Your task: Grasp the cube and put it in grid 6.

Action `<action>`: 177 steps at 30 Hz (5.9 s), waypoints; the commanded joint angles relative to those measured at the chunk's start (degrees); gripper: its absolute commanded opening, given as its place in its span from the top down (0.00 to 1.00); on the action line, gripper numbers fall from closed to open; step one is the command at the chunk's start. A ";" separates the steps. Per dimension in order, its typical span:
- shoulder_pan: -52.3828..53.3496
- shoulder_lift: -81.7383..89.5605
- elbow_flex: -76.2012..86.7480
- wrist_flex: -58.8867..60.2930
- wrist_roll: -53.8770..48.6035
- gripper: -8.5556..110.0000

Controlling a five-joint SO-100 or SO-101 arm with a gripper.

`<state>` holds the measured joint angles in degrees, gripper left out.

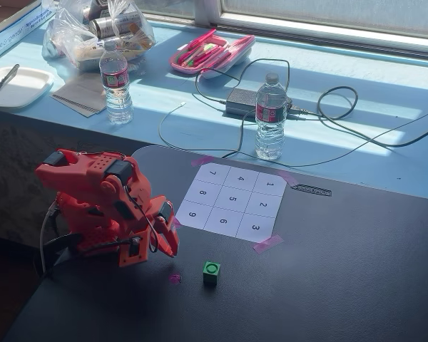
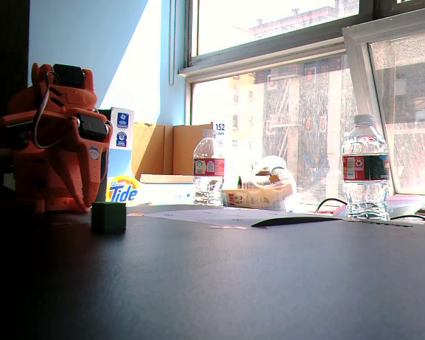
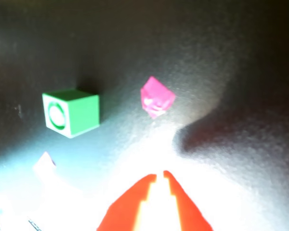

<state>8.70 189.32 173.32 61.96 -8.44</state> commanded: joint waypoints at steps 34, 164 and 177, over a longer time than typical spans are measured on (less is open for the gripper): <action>0.26 -0.79 -12.48 3.34 2.64 0.87; -33.31 -106.61 -98.00 18.37 6.42 0.93; -35.33 -107.67 -88.77 11.43 6.77 0.93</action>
<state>-26.37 81.12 84.55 74.71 -1.58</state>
